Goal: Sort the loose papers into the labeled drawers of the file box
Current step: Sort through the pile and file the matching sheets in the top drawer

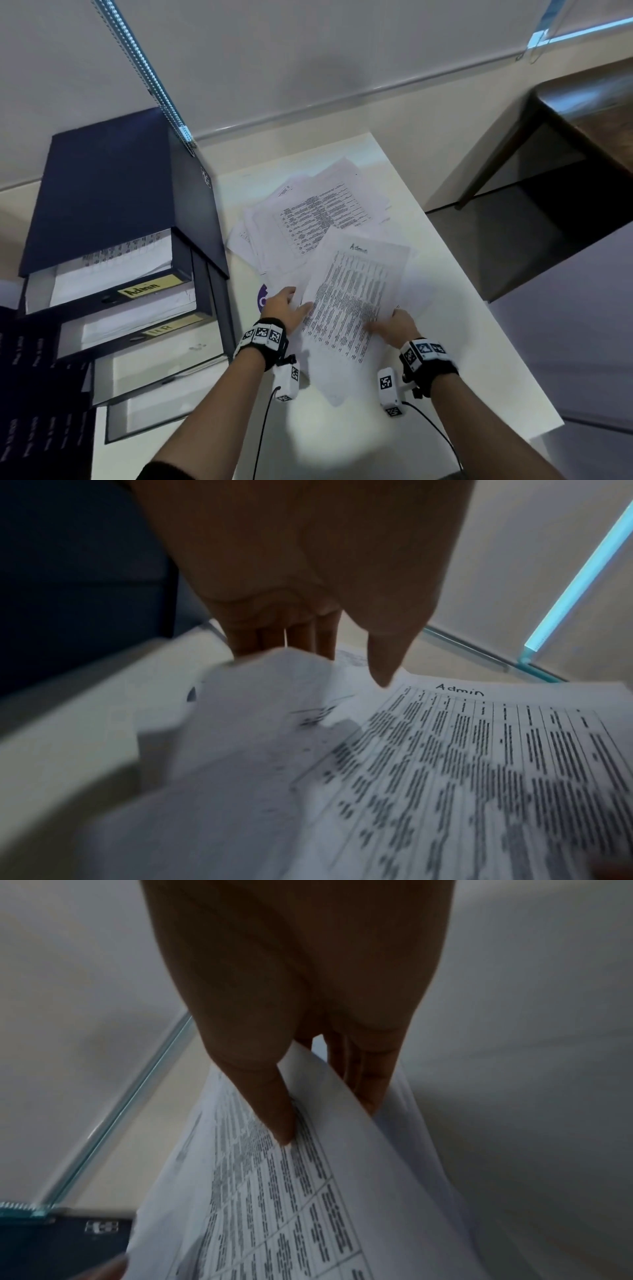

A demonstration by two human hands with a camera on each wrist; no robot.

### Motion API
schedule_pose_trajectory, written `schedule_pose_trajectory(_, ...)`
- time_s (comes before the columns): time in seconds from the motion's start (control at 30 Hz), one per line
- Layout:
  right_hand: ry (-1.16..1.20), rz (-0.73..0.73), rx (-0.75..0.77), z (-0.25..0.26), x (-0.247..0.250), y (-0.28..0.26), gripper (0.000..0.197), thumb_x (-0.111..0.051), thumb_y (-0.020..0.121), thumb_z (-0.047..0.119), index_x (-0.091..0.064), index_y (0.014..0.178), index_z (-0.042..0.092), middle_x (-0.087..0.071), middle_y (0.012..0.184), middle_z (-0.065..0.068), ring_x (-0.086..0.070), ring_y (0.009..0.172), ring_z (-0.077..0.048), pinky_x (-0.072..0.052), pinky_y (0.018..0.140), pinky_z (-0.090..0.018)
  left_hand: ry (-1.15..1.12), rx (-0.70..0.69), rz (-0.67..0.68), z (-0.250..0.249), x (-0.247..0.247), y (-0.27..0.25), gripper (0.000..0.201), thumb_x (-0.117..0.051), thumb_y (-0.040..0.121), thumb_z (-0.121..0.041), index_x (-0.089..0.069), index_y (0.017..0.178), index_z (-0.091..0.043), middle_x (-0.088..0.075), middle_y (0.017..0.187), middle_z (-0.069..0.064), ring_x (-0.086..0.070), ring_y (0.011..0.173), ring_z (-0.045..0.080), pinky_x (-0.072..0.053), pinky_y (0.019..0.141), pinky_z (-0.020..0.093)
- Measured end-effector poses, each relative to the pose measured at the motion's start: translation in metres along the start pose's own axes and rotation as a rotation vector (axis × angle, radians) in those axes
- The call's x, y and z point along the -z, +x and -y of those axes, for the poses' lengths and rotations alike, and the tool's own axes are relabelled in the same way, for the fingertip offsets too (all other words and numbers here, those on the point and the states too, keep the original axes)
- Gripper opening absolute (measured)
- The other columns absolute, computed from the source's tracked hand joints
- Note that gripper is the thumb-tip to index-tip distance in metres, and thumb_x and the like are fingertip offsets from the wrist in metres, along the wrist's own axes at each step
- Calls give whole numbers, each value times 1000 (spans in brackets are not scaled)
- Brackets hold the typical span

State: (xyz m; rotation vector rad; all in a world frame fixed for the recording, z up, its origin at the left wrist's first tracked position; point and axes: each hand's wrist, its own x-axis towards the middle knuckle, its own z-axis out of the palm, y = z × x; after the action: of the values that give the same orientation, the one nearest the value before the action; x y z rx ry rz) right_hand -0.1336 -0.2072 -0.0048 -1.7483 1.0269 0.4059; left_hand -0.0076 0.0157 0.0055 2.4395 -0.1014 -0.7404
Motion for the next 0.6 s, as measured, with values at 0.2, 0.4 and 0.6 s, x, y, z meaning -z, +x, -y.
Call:
schedule_pose_trajectory(0.2, -1, -2, 123, 12, 4, -21, 42, -80, 79, 23, -66, 113, 1, -68, 102, -9, -67, 99, -24, -54, 87, -37, -84, -75, 31, 10, -4, -2, 47, -75, 82, -34, -64, 122, -9, -69, 118, 5, -64, 110, 24, -50, 91, 30)
schedule_pose_trajectory(0.4, 398, -55, 218, 44, 17, -33, 77, -89, 67, 27, -49, 130, 8, -62, 129, -11, -61, 114, -30, -47, 102, -52, -478, -254, 34, -16, 49, -45, 50, -91, 66, -30, -68, 110, -25, -75, 103, -8, -70, 95, 4, -55, 86, 26)
schedule_pose_trajectory(0.6, 615, 361, 276, 100, -13, -57, 40, -66, 91, 12, -56, 128, 0, -68, 123, -14, -66, 113, -28, -57, 88, -41, -576, -399, -46, -24, 129, -105, 38, -84, 77, -24, -69, 112, -18, -75, 105, -5, -71, 98, 12, -55, 95, 42)
